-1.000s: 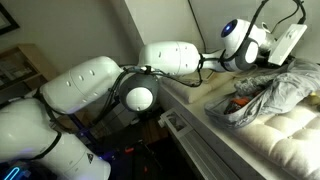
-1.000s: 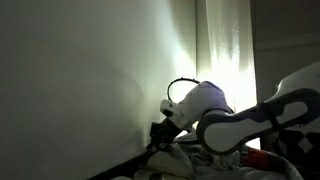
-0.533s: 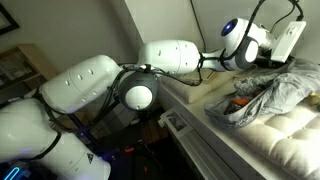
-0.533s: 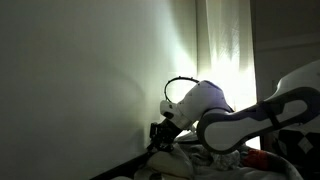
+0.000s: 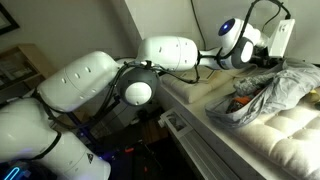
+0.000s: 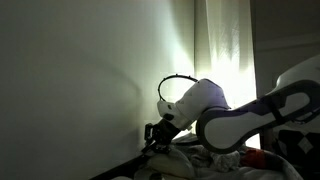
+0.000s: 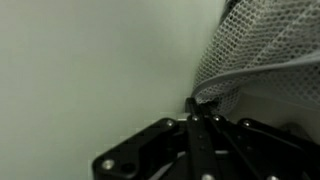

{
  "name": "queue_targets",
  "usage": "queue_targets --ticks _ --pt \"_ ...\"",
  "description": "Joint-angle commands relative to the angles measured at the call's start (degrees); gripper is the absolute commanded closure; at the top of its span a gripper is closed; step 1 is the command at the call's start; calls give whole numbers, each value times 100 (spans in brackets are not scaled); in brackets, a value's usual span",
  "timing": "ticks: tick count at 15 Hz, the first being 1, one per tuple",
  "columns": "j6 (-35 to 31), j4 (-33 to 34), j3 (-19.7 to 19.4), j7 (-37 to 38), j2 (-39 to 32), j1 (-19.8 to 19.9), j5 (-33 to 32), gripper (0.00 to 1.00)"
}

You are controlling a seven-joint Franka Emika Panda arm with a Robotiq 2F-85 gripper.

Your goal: Close the bag

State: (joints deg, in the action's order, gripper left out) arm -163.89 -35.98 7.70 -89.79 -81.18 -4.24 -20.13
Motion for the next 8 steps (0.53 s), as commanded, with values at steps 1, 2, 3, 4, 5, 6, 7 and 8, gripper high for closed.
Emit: queue_targets --ticks 1,2,3,4,5,6,7,8 --pt "-630 -909 3 50 340 4 -168 99" --pt "-785 -1132 17 18 439 35 -192 99" --pt "-1021 -1341 -9 89 524 70 -214 99" --pt "-1272 -1596 -43 156 634 110 -250 99" --pt "-1494 -1864 -28 126 749 163 -288 99" --pt "-1785 -2082 -22 152 814 206 -305 99" --pt "-2010 -2316 -50 221 907 235 -297 99" --pt "-2177 -2556 -91 269 1005 252 -293 99"
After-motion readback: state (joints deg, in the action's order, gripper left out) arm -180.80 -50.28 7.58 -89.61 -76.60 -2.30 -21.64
